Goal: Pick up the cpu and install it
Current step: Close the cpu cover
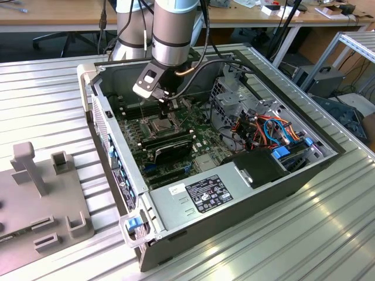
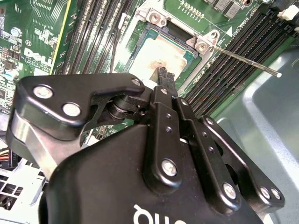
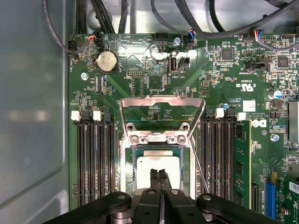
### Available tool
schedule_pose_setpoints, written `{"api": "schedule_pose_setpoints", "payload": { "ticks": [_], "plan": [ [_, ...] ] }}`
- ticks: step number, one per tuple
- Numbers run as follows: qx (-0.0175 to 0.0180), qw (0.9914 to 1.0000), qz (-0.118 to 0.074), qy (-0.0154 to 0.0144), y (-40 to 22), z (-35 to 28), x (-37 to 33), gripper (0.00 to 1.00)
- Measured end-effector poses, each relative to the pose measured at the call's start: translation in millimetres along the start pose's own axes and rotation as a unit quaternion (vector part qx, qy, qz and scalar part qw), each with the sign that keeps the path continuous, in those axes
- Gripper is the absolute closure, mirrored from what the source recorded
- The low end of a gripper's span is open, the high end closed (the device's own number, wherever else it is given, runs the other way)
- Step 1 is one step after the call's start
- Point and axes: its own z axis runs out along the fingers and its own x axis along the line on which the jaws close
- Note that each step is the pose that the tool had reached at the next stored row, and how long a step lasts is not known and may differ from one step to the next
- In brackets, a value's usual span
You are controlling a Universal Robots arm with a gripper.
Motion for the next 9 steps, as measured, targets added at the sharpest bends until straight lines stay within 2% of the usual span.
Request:
{"api": "schedule_pose_setpoints", "payload": {
  "ticks": [7,8,9],
  "plan": [
    [0.0001,1.00000,0.000,-0.0002,0.1,-1.7,-0.1,0.89],
    [0.0000,1.00000,0.000,-0.0001,0.7,-15.7,-0.2,0.89],
    [0.0000,1.00000,0.000,-0.0001,0.8,-17.7,-0.2,0.89]
  ]
}}
